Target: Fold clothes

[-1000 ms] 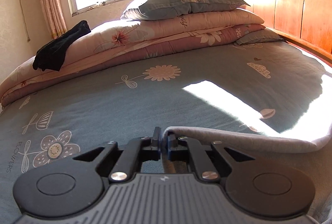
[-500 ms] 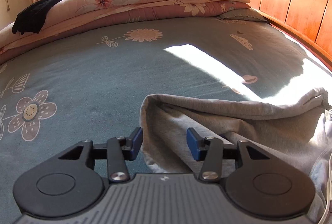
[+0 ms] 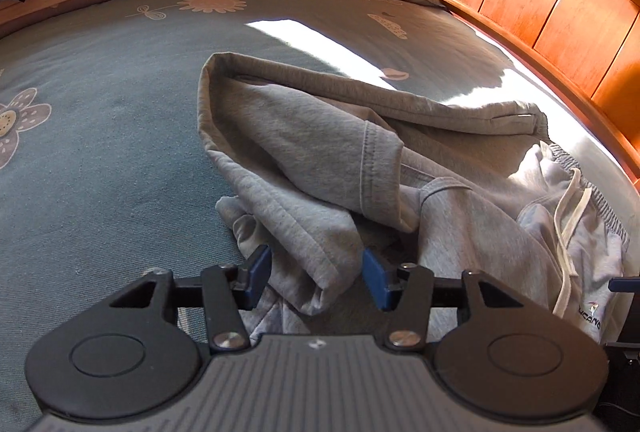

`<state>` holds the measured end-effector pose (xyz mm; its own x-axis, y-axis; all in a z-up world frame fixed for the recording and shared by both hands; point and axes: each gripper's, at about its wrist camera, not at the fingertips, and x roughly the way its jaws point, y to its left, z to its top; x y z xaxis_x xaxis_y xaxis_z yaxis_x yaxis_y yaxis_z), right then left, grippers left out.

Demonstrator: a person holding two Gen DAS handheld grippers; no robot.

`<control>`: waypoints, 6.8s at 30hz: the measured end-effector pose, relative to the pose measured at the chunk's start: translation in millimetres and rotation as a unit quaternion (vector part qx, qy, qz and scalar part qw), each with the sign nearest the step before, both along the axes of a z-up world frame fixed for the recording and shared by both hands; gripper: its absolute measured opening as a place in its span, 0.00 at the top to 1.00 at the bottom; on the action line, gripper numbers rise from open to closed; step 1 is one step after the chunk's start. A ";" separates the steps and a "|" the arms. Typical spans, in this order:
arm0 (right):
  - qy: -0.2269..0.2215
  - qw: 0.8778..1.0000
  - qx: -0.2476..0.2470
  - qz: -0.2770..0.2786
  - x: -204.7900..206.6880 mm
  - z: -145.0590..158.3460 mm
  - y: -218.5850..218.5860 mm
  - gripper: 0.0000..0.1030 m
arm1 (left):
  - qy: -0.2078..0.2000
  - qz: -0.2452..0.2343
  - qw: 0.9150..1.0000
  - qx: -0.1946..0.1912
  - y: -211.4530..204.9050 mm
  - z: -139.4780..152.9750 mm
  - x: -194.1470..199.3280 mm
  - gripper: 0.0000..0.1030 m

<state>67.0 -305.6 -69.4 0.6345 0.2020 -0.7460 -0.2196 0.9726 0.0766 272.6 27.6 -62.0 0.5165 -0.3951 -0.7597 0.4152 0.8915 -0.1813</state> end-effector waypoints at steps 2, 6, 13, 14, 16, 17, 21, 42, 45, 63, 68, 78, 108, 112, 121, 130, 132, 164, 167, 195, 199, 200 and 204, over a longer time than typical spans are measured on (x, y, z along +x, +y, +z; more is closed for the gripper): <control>-0.002 1.000 -0.003 0.001 -1.6 0.6 1.0 0.01 | 0.000 -0.004 1.000 0.003 -5.6 -4.4 -2.4 0.56; -0.002 1.000 -0.007 0.005 -3.5 0.1 3.4 0.01 | -0.005 -0.004 1.000 0.011 -14.7 -10.3 -5.0 0.86; -0.013 1.000 0.005 -0.001 -4.2 -0.4 1.8 0.01 | -0.031 0.034 0.999 0.016 -2.2 9.0 6.7 0.93; -0.012 1.000 0.011 -0.006 -3.2 -0.7 -0.1 0.01 | -0.038 0.044 0.998 0.024 0.5 13.1 10.8 0.93; -0.010 1.000 0.023 -0.017 -0.8 -2.1 -4.6 0.01 | -0.055 0.059 0.996 0.041 4.3 21.3 19.6 0.93; -0.008 0.999 0.026 -0.022 0.4 -3.0 -6.7 0.01 | -0.063 0.066 0.995 0.049 5.8 25.3 24.8 0.93; -0.006 0.999 0.029 -0.037 4.4 -5.6 -14.0 0.01 | -0.096 0.088 0.988 0.084 9.3 38.8 46.3 0.93; 0.006 0.997 0.010 -0.076 28.8 -16.4 -32.7 0.02 | -0.190 0.258 0.927 0.197 67.0 103.7 188.7 0.90; 0.010 0.997 0.010 -0.080 33.7 -19.0 -33.9 0.02 | -0.194 0.250 0.920 0.231 60.6 100.0 201.3 0.87; 0.009 0.998 0.005 -0.059 39.6 -16.4 -18.9 0.02 | -0.137 0.251 0.911 0.297 71.1 43.3 199.7 0.71; -0.005 0.999 0.008 -0.051 30.1 -5.1 -14.0 0.02 | -0.128 0.257 0.912 0.292 88.6 52.7 172.1 0.70; -0.042 0.999 0.006 -0.025 -5.4 23.9 -2.6 0.02 | -0.098 0.214 0.931 0.280 95.9 62.5 96.2 0.59; -0.063 0.997 0.042 -0.025 -77.5 35.8 -27.9 0.02 | 0.089 0.202 0.974 -0.046 43.2 -30.5 -52.8 0.44; -0.052 0.997 0.043 -0.034 -72.7 29.9 -32.9 0.02 | 0.082 0.208 0.973 -0.056 42.2 -34.3 -45.5 0.44; -0.038 0.998 0.046 -0.033 -59.9 20.2 -33.2 0.02 | 0.028 0.183 0.982 0.033 10.0 -36.0 -38.1 0.48; -0.031 0.998 0.047 -0.042 -56.3 17.9 -37.0 0.02 | -0.033 0.204 0.976 0.072 -3.0 -28.8 -58.6 0.86; -0.030 0.998 0.047 -0.042 -55.9 17.8 -36.8 0.02 | -0.025 0.214 0.975 0.049 6.3 -26.7 -61.2 0.87; -0.031 0.999 0.027 -0.028 -54.7 19.5 -24.3 0.02 | -0.128 0.448 0.885 0.018 173.1 50.3 -159.2 0.88; -0.031 0.999 0.022 -0.033 -53.3 18.7 -26.4 0.02 | -0.136 0.472 0.871 0.019 189.9 55.7 -168.2 0.88; -0.036 0.999 -0.031 0.026 -38.7 20.9 1.2 0.02 | -0.197 0.555 0.808 0.011 244.4 97.6 -245.4 0.86; -0.029 0.999 -0.033 0.029 -37.2 17.9 1.5 0.02 | -0.172 0.560 0.810 0.029 249.6 88.4 -251.2 0.84; -0.026 0.998 -0.036 0.032 -37.2 16.5 1.5 0.02 | -0.153 0.560 0.813 0.041 251.7 79.6 -248.3 0.83; -0.036 0.993 -0.089 0.066 -43.0 13.7 3.5 0.09 | -0.085 0.569 0.817 0.045 262.5 44.5 -241.8 0.84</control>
